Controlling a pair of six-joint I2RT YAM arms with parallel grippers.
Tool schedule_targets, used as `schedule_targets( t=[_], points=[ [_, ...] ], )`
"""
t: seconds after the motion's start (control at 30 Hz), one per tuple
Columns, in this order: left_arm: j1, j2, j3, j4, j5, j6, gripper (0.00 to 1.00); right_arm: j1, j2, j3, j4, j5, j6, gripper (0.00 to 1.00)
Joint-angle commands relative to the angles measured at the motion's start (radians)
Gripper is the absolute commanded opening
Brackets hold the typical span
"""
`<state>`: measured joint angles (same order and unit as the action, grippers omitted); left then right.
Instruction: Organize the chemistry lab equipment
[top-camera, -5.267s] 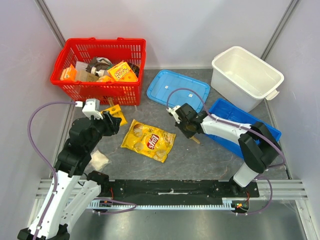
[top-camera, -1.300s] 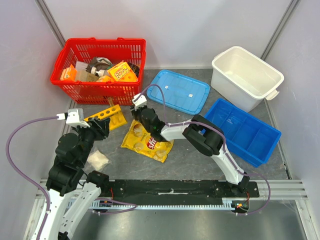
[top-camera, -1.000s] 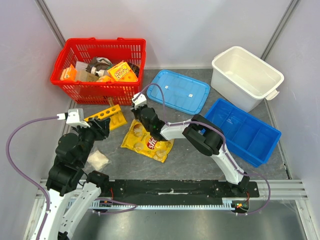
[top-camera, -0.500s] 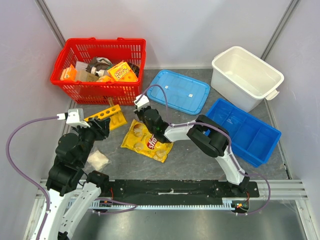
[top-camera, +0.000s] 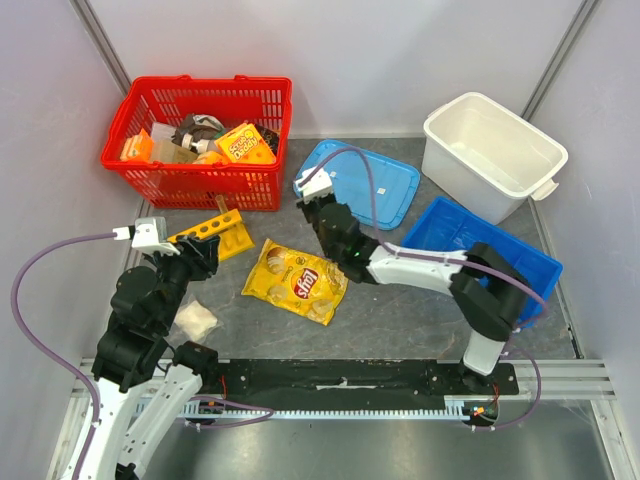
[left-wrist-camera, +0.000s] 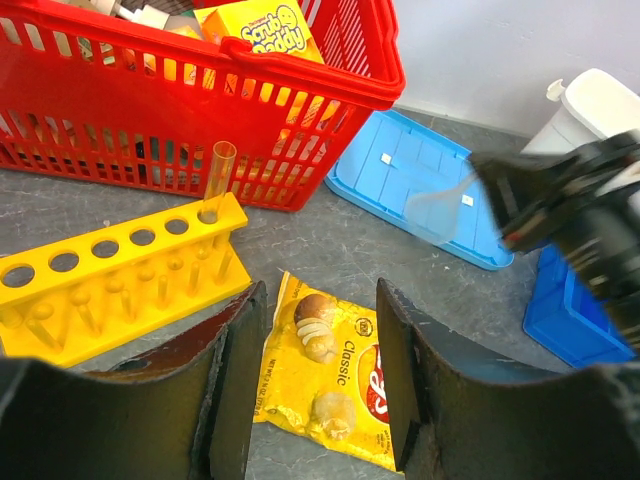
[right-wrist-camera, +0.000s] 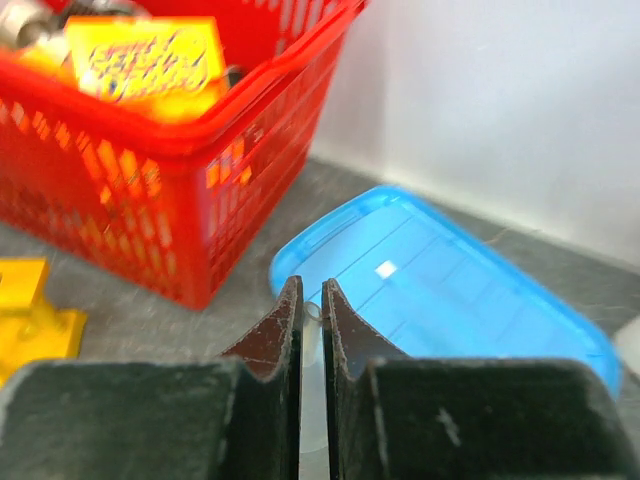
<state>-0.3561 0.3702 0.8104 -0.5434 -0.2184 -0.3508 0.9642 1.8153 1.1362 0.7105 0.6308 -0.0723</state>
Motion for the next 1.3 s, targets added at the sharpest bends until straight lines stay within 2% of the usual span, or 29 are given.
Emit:
schedule_targets(
  t=[0.0, 0.17, 0.27, 0.4, 0.47, 0.73, 0.93, 1.0, 1.13, 1.27],
  points=[
    [-0.003, -0.002, 0.004, 0.025, -0.025, 0.003, 0.54, -0.073, -0.183, -0.004, -0.095, 0.075, -0.055, 0.01],
    [-0.004, 0.003, 0.003, 0.023, -0.027, 0.003, 0.54, -0.235, -0.309, 0.040, -0.224, 0.046, -0.098, 0.01],
    [-0.004, 0.007, 0.003, 0.022, -0.027, 0.003, 0.54, -0.378, -0.341, 0.103, -0.319, 0.011, -0.103, 0.01],
    [-0.004, 0.016, 0.004, 0.019, -0.029, 0.003, 0.54, -0.592, -0.347, 0.151, -0.348, -0.046, -0.112, 0.00],
    [-0.006, 0.021, 0.003, 0.016, -0.033, 0.004, 0.54, -0.738, -0.306, 0.198, -0.382, -0.119, -0.071, 0.00],
    [-0.006, 0.067, 0.004, 0.008, -0.045, 0.004, 0.54, -1.004, -0.116, 0.335, -0.477, -0.253, 0.048, 0.01],
    [-0.006, 0.121, 0.012, -0.006, -0.090, 0.007, 0.54, -1.070, -0.004, 0.358, -0.513, -0.283, 0.147, 0.04],
    [-0.004, 0.140, 0.010, -0.006, -0.093, 0.006, 0.54, -1.078, 0.027, 0.375, -0.542, -0.284, 0.163, 0.11],
    [-0.004, 0.186, 0.016, -0.020, -0.102, -0.004, 0.54, -1.082, 0.078, 0.427, -0.624, -0.287, 0.186, 0.16],
    [-0.004, 0.216, 0.027, -0.044, -0.116, -0.019, 0.55, -1.084, 0.070, 0.431, -0.643, -0.316, 0.197, 0.28]
  ],
)
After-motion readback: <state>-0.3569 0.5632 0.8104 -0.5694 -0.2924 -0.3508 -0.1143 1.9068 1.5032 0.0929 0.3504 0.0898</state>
